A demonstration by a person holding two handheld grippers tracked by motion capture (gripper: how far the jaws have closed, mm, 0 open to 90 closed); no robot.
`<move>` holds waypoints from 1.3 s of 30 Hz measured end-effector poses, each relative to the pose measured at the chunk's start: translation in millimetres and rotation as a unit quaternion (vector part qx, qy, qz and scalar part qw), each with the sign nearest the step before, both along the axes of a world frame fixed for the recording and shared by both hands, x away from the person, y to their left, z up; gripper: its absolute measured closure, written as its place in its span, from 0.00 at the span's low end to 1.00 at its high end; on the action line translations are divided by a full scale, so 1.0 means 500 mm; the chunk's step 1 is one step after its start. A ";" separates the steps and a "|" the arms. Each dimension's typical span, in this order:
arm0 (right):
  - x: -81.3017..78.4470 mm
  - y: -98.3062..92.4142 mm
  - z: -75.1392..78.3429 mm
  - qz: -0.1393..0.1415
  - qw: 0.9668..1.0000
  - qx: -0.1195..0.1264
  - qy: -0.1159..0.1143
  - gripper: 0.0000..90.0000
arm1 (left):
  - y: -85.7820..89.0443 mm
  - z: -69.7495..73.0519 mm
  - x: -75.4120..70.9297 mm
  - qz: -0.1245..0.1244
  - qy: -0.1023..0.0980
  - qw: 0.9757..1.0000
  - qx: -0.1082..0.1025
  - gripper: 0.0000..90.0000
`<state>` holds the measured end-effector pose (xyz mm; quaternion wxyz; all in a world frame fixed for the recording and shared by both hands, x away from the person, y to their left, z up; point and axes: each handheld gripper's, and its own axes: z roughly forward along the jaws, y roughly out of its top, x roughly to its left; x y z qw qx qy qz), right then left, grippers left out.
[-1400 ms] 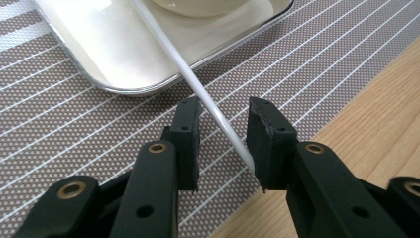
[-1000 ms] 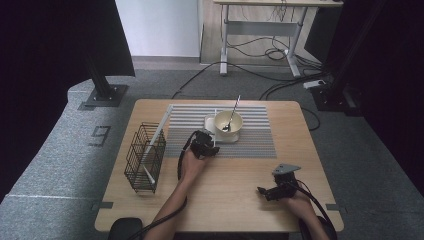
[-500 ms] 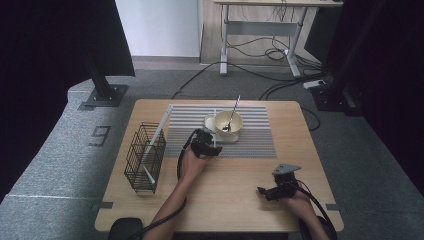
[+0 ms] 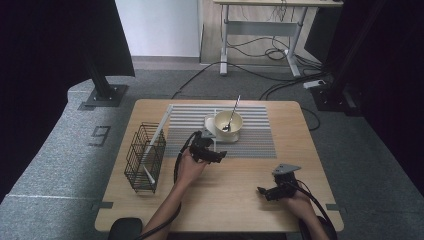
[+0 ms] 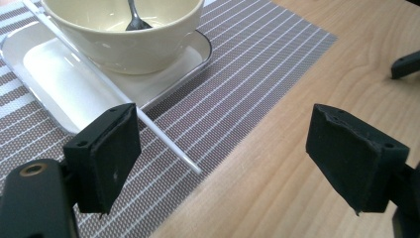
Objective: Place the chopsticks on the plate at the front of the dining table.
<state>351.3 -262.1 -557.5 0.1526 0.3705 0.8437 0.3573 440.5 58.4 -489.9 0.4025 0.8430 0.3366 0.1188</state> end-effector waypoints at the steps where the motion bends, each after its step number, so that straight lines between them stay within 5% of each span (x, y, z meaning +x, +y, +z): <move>1: 0.000 0.000 0.000 0.000 1.000 0.000 0.000 0.00 | 0.002 0.002 -0.007 -0.001 0.000 1.000 -0.001 0.09; 6: 0.000 0.000 0.000 0.000 1.000 0.000 0.000 0.00 | 0.010 0.006 -0.044 -0.012 -0.013 1.000 0.008 0.02; 13: 0.000 0.000 0.000 -0.001 1.000 0.001 0.000 0.00 | 0.029 -0.011 -0.101 -0.033 -0.005 0.999 0.008 0.00; 29: 0.000 0.000 0.000 -0.001 1.000 0.001 0.001 0.00 | 0.082 -0.074 -0.197 -0.028 0.013 0.999 0.020 0.00; 32: 0.000 0.000 0.000 0.000 1.000 0.001 0.000 0.00 | 0.082 -0.092 -0.207 -0.027 0.020 0.999 0.032 0.00; 37: 0.000 0.001 0.000 -0.001 1.000 0.001 0.001 0.00 | 0.063 -0.118 -0.218 -0.042 0.020 0.996 0.082 0.00; 39: -0.001 0.001 0.000 -0.003 1.000 0.000 0.000 0.00 | 0.060 -0.120 -0.219 -0.045 0.017 0.995 0.083 0.00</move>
